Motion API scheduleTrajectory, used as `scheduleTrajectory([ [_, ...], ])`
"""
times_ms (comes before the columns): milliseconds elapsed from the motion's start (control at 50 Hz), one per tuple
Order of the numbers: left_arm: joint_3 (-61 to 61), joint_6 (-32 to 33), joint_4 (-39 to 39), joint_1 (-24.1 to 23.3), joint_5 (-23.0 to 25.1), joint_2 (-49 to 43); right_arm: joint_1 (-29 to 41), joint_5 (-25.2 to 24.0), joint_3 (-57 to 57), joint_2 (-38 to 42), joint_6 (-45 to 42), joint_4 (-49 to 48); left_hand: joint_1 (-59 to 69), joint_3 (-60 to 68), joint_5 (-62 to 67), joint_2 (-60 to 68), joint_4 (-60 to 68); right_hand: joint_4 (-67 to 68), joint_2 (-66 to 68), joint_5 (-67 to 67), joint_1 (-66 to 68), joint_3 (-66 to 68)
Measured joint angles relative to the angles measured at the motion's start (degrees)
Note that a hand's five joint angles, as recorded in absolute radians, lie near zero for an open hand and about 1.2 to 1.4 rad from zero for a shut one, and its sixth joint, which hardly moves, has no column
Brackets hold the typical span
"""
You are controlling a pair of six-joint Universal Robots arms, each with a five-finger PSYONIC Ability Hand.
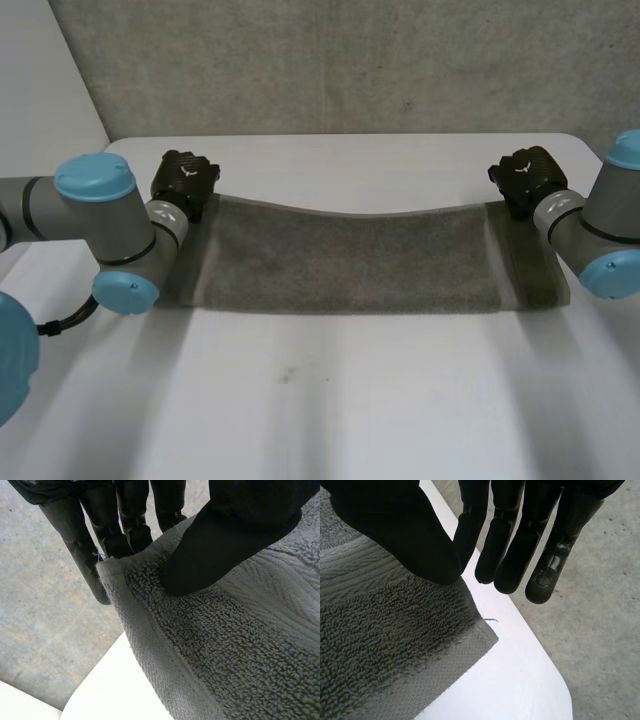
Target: Fold the towel.
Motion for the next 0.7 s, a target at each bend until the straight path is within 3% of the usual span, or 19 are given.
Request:
scheduleTrajectory([
  [40,1.1,0.0,-0.1,0.0,-0.1,-1.1,0.1,-0.1,-0.9,0.9,0.0,-0.3,0.0,0.0,0.0,0.0,0.0,0.0,0.0,0.0,0.0,0.0],
  [80,2.0,0.0,-0.1,0.0,-0.1,-2.0,0.3,-0.1,-2.2,2.4,-0.1,-0.4,-6.1,-6.3,-5.9,-7.8,-6.5,-7.7,-8.5,-6.6,-7.1,-8.7],
  [120,2.5,0.1,0.0,0.0,-0.1,-2.6,0.5,-0.1,-3.7,4.0,0.0,-0.4,-22.4,-22.3,-20.5,-22.8,-22.8,-27.2,-28.3,-25.2,-25.9,-27.1],
  [140,2.6,0.1,0.1,0.0,-0.1,-2.7,0.6,0.0,-4.0,4.3,0.0,-0.4,-37.7,-33.8,-33.9,-35.9,-34.6,-33.0,-32.8,-30.9,-31.1,-32.7],
  [160,2.6,0.1,0.1,-0.1,-0.1,-2.7,0.8,0.1,-4.5,4.6,0.2,-0.3,-50.9,-45.1,-45.8,-46.0,-46.3,-44.9,-45.5,-42.9,-39.1,-44.7],
  [180,2.5,0.1,0.1,-0.3,-0.1,-2.6,0.9,0.1,-4.7,4.7,0.4,-0.3,-57.5,-54.9,-54.4,-55.8,-55.0,-50.3,-49.5,-48.1,-41.5,-50.1],
  [340,-3.4,0.1,-0.1,-2.1,-0.1,3.9,1.4,-0.2,-0.3,-3.3,7.0,-0.2,-58.8,-59.9,-57.9,-60.0,-59.9,-54.9,-53.9,-53.2,-43.2,-56.0],
  [520,-24.5,-0.6,1.8,-2.4,0.5,22.2,-1.7,-2.8,18.7,-22.1,13.8,2.7,-59.1,-60.1,-58.0,-60.3,-60.1,-54.9,-53.9,-53.3,-43.2,-56.0],
  [700,-38.7,-1.8,3.7,-2.0,0.8,31.5,-6.7,-4.7,32.1,-27.3,12.9,6.8,-59.1,-60.1,-58.0,-60.3,-60.1,-52.2,-51.6,-50.2,-41.3,-52.2],
])
